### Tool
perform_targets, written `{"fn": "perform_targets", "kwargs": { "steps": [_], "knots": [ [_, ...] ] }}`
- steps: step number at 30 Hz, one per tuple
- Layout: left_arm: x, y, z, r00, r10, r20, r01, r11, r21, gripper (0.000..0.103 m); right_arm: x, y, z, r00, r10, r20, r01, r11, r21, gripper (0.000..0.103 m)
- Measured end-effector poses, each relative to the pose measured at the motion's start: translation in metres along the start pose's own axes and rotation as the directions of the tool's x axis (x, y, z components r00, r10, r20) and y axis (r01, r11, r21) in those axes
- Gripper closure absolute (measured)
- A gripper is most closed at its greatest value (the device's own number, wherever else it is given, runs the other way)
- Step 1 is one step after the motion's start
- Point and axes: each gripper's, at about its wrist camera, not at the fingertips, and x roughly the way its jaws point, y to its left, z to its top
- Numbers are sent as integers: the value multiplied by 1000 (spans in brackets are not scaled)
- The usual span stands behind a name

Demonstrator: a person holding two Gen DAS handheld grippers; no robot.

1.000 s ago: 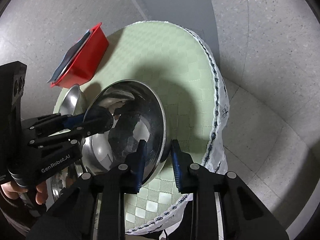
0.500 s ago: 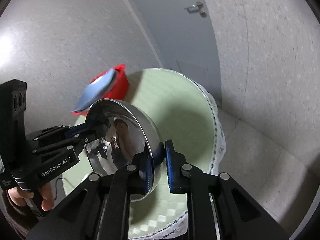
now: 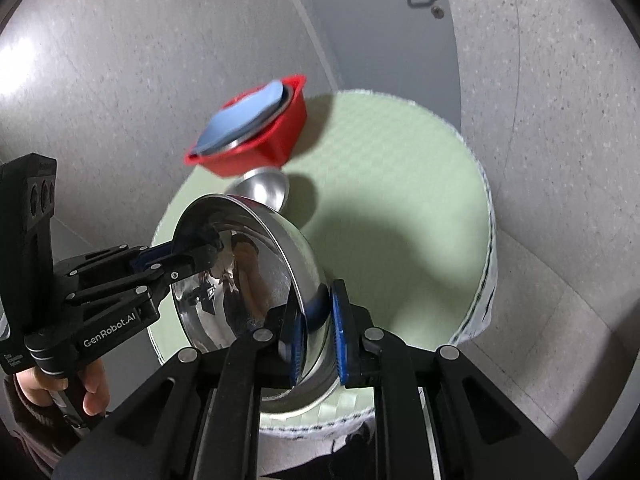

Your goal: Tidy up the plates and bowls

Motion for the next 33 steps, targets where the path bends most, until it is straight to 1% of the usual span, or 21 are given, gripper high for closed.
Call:
{"fn": "perform_targets", "kwargs": {
  "steps": [3,5,11,14,15,17,20,23,24,26,28,30,32,33],
  "knots": [
    [6,12,-4,999,-21,-27,21,1000,-22,92,10,4,-10,999,-32,-24,32,999,-9,90],
    [13,13,-5,999,-30,-42,28,999,-34,92,16,6,-16,998,-50,-41,50,999,-13,90],
    [21,25,-8,996,-35,-82,32,999,-30,92,24,15,-23,992,-113,-60,111,993,-41,90],
    [23,27,-9,996,-20,-86,18,1000,-26,91,26,18,-26,988,-143,-63,140,989,-52,90],
    [23,28,-10,996,-23,-85,21,999,-28,88,28,17,-27,986,-152,-65,149,987,-53,90],
    [23,27,-10,996,-28,-79,26,999,-31,88,30,19,-28,983,-173,-63,168,984,-66,90],
    [25,25,-14,997,-28,-77,26,999,-27,87,34,21,-28,982,-176,-68,172,983,-70,90],
    [28,21,-14,997,-39,-73,37,999,-35,83,34,23,-27,982,-176,-65,171,983,-70,89],
    [25,22,-13,997,-46,-68,43,998,-41,81,33,23,-26,983,-170,-63,165,984,-71,89],
    [22,20,-13,998,-53,-46,51,997,-49,72,30,25,-24,985,-162,-54,158,985,-70,89],
    [11,24,-11,1000,-25,-9,25,997,-68,42,27,27,-20,987,-154,-40,151,986,-67,88],
    [-2,29,-9,999,-27,43,30,995,-93,35,23,28,-14,990,-140,-26,138,988,-70,86],
    [-12,35,-5,997,-13,78,22,992,-121,31,20,31,-6,991,-135,-12,134,988,-80,81],
    [-15,41,-3,996,3,88,10,990,-141,27,20,31,-2,992,-130,-10,128,988,-85,76]
  ]
}}
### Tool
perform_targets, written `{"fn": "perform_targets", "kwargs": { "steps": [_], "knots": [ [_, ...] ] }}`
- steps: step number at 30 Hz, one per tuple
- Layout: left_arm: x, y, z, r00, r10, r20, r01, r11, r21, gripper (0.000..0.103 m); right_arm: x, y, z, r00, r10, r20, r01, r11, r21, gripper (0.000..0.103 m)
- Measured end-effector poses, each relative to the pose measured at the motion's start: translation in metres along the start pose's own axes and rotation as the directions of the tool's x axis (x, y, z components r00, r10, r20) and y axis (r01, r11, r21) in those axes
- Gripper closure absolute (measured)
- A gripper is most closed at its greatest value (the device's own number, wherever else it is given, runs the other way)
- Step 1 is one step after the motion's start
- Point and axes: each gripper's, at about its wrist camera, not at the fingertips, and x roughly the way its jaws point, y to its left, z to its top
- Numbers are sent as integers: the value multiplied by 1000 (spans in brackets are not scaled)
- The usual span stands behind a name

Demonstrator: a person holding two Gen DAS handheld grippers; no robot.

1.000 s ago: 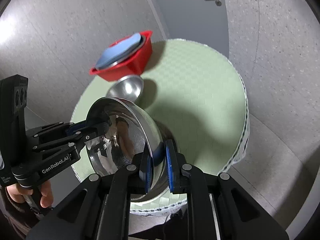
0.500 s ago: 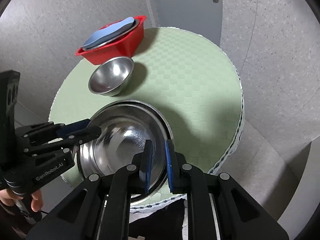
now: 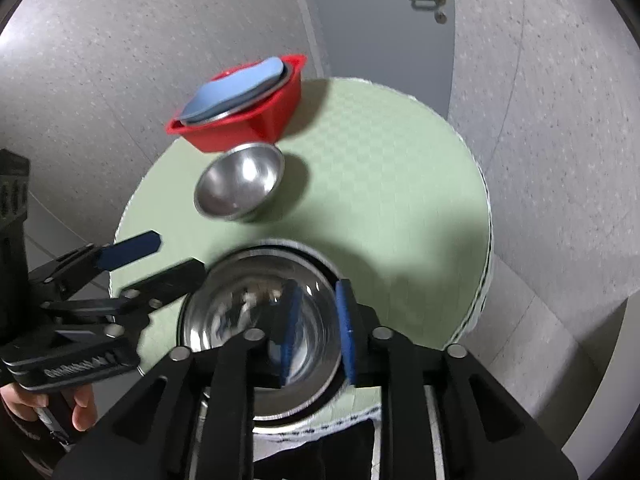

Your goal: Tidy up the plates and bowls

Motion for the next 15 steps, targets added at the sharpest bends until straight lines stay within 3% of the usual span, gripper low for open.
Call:
{"fn": "perform_targets", "kwargs": {
  "steps": [5,15],
  "knots": [
    [4,27,7,999,47,7,-46,993,-107,25,9,0,33,999,33,6,-33,998,-45,62],
    [61,71,30,990,116,-85,-135,955,-263,23,79,-2,98,990,102,-97,-112,988,-109,61]
  ]
}}
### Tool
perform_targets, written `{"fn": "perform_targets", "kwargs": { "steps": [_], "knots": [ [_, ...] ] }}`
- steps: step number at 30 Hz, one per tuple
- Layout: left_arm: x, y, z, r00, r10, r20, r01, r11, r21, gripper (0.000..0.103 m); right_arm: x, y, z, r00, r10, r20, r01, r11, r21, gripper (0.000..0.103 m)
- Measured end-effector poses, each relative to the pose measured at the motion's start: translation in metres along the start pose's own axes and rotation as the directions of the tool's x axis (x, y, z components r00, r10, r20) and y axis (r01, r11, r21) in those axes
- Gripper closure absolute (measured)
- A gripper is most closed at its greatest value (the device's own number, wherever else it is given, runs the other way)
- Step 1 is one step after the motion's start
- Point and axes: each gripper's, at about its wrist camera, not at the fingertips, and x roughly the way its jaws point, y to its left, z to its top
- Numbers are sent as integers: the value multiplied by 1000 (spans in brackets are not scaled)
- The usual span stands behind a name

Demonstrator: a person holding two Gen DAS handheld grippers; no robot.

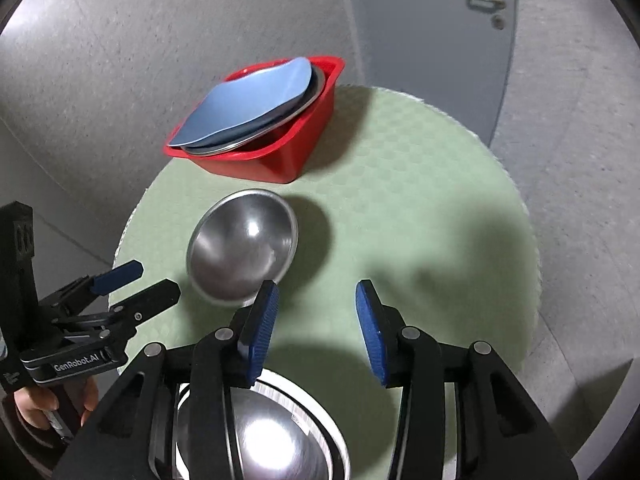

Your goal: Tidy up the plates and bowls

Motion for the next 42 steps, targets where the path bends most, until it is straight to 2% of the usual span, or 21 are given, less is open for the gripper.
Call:
{"fn": "perform_targets", "kwargs": {
  "steps": [6,10,13,14,15,16,17,18,21,22,25,28,37,42],
  "knots": [
    [50,12,17,996,43,-81,-47,998,-44,26,59,-4,30,990,72,-119,-77,996,-37,61],
    [74,11,22,991,44,-126,-51,997,-54,36,86,-2,35,979,104,-178,-115,992,-54,61],
    [83,7,28,991,54,-124,-59,998,-32,39,101,1,36,970,121,-212,-138,988,-69,61],
    [84,5,29,991,57,-122,-61,998,-25,43,103,2,36,968,125,-218,-144,987,-71,61],
    [85,4,31,991,60,-121,-63,998,-19,50,107,2,35,964,131,-230,-151,986,-74,61],
    [84,2,33,991,60,-117,-62,998,-13,63,110,3,35,962,135,-237,-156,985,-74,62],
    [84,3,33,992,34,-119,-36,999,-15,68,111,3,35,960,141,-241,-163,984,-72,64],
    [85,2,35,992,6,-124,-8,1000,-17,77,113,2,35,958,149,-245,-170,983,-69,71],
    [85,-11,34,993,26,-113,-21,999,41,85,114,3,35,953,175,-245,-195,979,-60,82],
    [85,-12,33,993,33,-111,-28,998,50,85,113,4,34,954,176,-242,-196,979,-62,88],
    [81,-18,32,994,24,-103,-18,998,58,85,108,6,30,962,155,-224,-171,984,-57,89],
    [67,-23,30,997,7,-76,-2,997,75,86,95,3,28,966,171,-193,-180,983,-28,91],
    [-6,-43,16,997,-53,61,43,986,161,85,9,14,18,988,151,-17,-151,988,-23,91],
    [-34,-49,-8,992,-90,90,69,975,209,85,-29,25,-2,992,118,47,-117,993,-13,91]
  ]
}}
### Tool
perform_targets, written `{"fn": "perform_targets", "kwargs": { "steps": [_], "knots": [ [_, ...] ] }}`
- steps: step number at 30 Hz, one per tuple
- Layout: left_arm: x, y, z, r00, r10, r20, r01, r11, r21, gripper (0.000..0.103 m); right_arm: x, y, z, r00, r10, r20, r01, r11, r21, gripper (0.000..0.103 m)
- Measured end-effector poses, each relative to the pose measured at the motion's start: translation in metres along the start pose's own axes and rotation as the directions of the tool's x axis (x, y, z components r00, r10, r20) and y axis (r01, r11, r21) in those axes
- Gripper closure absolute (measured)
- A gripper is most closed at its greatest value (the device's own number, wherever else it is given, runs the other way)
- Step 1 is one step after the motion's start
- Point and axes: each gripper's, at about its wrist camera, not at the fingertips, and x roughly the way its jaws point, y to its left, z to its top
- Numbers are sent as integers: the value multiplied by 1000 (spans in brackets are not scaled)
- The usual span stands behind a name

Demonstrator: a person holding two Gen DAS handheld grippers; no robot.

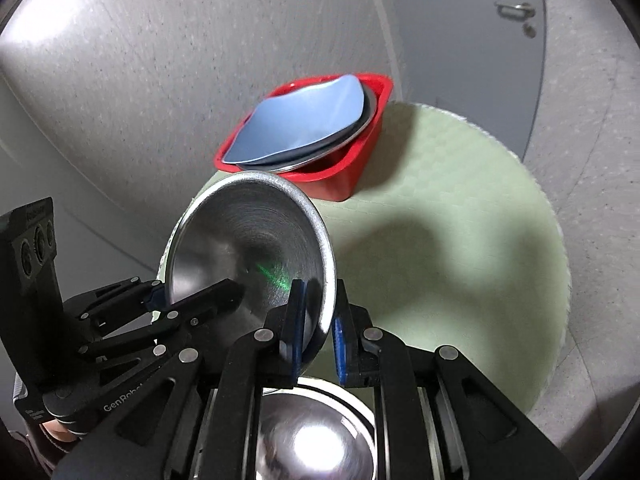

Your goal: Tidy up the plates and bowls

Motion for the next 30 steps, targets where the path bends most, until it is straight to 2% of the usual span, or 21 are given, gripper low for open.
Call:
{"fn": "perform_targets", "kwargs": {
  "steps": [8,17,30],
  "knots": [
    [-30,-12,-39,998,-52,-32,54,997,61,85,-27,6,-49,999,-50,14,49,997,59,91],
    [-32,-22,-65,993,-68,-101,80,990,117,86,-34,2,-103,995,-96,-31,99,988,120,91],
    [-7,-35,-69,986,-53,-158,79,983,165,84,-25,1,-129,987,-139,-81,150,978,142,89]
  ]
}}
